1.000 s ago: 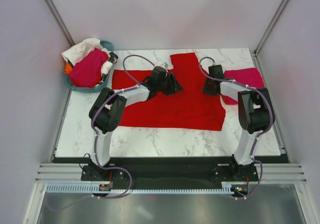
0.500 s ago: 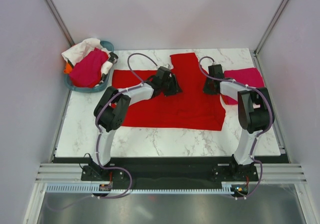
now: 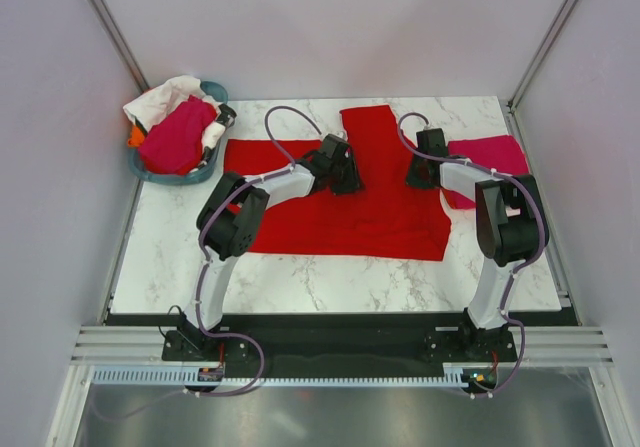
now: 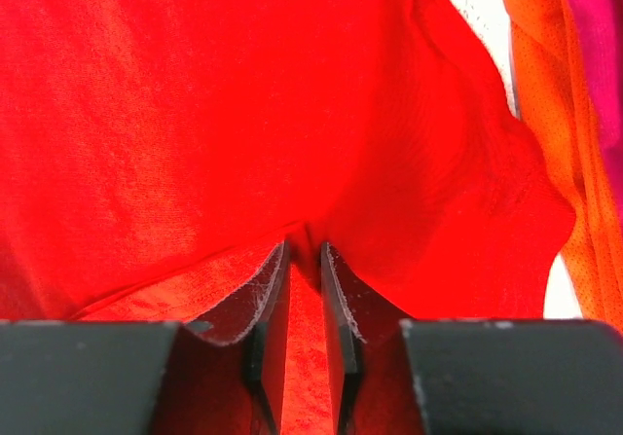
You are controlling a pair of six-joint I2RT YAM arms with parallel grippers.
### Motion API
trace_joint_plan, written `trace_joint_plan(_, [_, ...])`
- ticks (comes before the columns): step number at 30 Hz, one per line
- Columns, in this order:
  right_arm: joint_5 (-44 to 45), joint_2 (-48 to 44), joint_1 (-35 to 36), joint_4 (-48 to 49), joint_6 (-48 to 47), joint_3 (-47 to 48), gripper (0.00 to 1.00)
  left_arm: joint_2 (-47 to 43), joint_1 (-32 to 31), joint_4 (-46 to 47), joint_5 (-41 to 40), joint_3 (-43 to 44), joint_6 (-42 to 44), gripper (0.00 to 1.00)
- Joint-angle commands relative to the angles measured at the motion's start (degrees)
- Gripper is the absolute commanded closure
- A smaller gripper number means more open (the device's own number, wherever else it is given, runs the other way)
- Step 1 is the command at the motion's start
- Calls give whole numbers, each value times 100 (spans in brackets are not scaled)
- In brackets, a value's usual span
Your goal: Fold and stack the t-shirts
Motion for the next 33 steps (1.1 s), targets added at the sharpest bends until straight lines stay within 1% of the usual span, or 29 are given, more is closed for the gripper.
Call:
trace_joint_plan(1, [-67, -202, 24, 87, -29, 95, 73, 2, -56, -268, -226, 216, 277, 56])
trace_joint_plan(3, [-84, -202, 16, 105, -29, 95, 73, -24, -64, -313, -332, 207, 295, 53])
trace_joint_plan(6, [-102, -202, 24, 114, -20, 77, 75, -42, -65, -330, -332, 215, 339, 53])
trace_joint_plan(11, [-93, -211, 15, 114, -20, 69, 74, -112, -109, -392, -411, 216, 365, 53])
trace_joint_plan(14, [-120, -220, 15, 122, -20, 60, 82, -147, -126, -453, -472, 207, 357, 53])
trace_joint_plan(15, [-111, -228, 15, 131, -20, 42, 90, -208, -135, -462, -551, 189, 357, 52])
trace_joint_plan(17, [-85, -246, 15, 122, -29, 42, 92, -279, -152, -471, -569, 120, 357, 52])
trace_joint_plan(18, [-76, -255, 15, 131, -11, 25, 92, -314, -170, -471, -735, 102, 374, 51])
trace_joint_plan(20, [-76, -281, 24, 131, -20, 33, 88, -393, -170, -462, -815, 58, 392, 50])
trace_joint_plan(21, [-67, -290, 24, 122, -29, 16, 85, -411, -179, -471, -824, 57, 400, 49])
trace_joint_plan(22, [-67, -299, 24, 131, -20, 16, 77, -420, -179, -471, -833, 49, 392, 49])
trace_joint_plan(23, [-50, -307, 24, 122, -20, 16, 76, -437, -179, -480, -833, 49, 409, 48])
trace_joint_plan(28, [-32, -316, 24, 131, -46, -2, 75, -376, -179, -480, -728, 101, 401, 50])
trace_joint_plan(33, [56, -378, 42, 131, -90, -19, 75, -218, -179, -471, -631, 215, 357, 55])
